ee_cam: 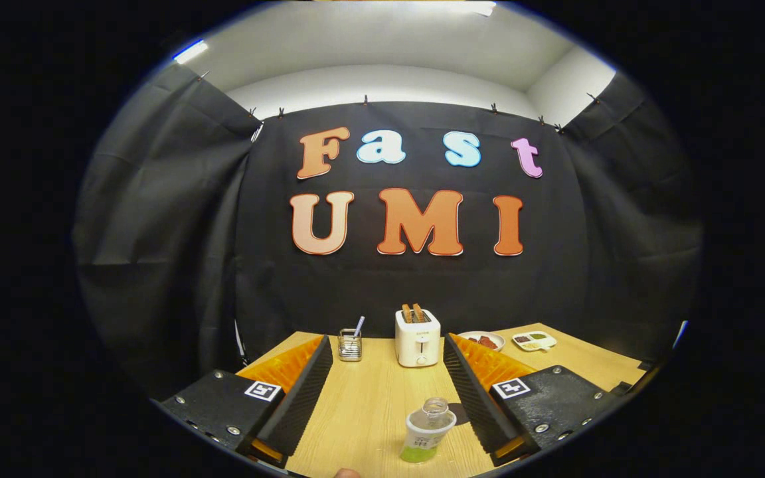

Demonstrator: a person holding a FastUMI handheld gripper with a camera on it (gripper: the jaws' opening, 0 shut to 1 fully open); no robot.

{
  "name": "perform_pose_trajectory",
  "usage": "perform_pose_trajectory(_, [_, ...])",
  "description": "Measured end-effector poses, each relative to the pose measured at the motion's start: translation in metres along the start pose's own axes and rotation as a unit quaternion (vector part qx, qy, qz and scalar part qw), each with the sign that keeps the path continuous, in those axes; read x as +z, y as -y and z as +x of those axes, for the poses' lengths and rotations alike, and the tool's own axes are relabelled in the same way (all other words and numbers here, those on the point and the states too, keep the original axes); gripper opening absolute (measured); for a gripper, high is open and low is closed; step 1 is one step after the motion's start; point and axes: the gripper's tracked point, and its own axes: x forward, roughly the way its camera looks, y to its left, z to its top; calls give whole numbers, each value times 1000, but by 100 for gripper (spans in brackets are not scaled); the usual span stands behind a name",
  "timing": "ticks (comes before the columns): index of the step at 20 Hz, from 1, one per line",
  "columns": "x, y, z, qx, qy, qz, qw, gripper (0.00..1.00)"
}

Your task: Take the bottle from table, then pour the juice into the cup, finally place the bottle on the coaster

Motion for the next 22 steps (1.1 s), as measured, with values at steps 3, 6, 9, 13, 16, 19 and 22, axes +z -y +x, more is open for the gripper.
perform_pose_trajectory(3, [4,-1,-3,-5,2,-13,1000,99])
perform_pose_trajectory(6, [12,-8,-7,4,16,-15,1000,99])
perform_pose_trajectory(9, [14,-6,-7,6,21,-7,1000,99])
perform_pose_trajectory(13, [9,2,-3,0,22,-10,1000,100])
perform_pose_trajectory(16, [-4,5,4,2,22,-8,1000,100])
perform_pose_trajectory(19, [-25,10,10,4,10,-2,1000,100])
perform_pose_trajectory(22, [-43,15,16,-1,-2,4,1000,100])
